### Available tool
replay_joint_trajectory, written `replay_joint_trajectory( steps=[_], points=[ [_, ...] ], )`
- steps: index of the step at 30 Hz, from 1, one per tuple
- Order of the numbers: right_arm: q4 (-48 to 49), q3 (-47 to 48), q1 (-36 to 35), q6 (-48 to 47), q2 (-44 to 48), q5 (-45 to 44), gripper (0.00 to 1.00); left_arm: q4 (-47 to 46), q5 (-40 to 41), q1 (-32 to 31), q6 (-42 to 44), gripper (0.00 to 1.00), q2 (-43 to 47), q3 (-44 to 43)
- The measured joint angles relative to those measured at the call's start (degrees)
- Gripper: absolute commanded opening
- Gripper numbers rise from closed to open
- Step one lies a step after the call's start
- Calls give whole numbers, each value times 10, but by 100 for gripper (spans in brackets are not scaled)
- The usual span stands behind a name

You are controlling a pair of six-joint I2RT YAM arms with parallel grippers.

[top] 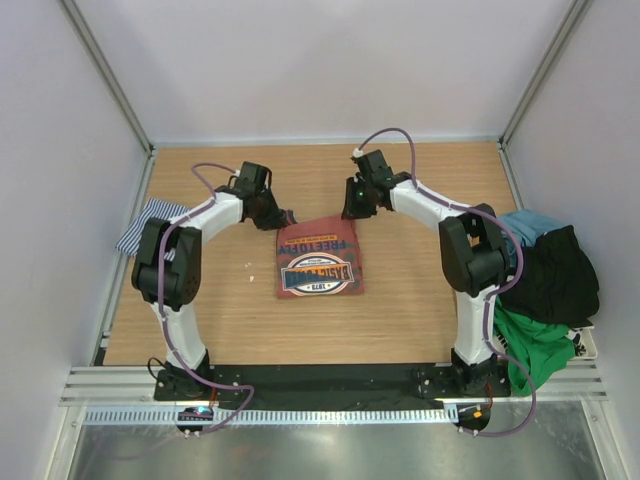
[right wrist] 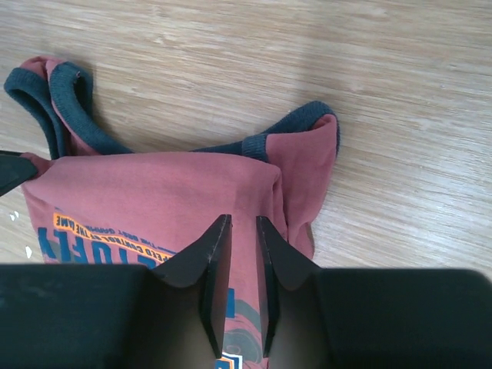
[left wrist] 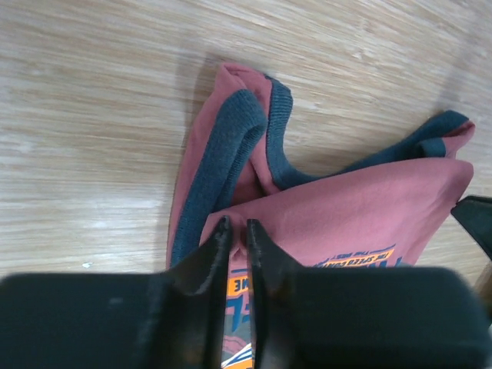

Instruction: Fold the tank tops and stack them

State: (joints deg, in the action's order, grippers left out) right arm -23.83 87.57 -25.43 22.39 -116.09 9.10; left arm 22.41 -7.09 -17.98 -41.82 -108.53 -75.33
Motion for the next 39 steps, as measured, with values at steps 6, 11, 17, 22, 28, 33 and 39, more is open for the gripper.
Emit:
replay_joint_trajectory(
  steps=[6,11,17,22,28,33,39],
  points=[
    [0,0,0,1,-3,11,36,0,0,0,1,10,-3,-2],
    [-1,4,0,0,-10,5,38,0,0,0,1,15,-3,-3],
    [-2,5,1,0,-26,-4,35,1,0,0,1,10,-3,-3],
    [-2,5,1,1,-35,-2,5,0,-3,0,1,0,-3,-3],
    [14,-6,1,1,-27,3,1,1,-8,0,3,0,3,-2],
    [31,-68,1,4,35,-5,1,3,-11,0,3,0,48,7],
    [41,-66,2,4,82,-19,1,2,1,0,4,0,87,1]
  ],
)
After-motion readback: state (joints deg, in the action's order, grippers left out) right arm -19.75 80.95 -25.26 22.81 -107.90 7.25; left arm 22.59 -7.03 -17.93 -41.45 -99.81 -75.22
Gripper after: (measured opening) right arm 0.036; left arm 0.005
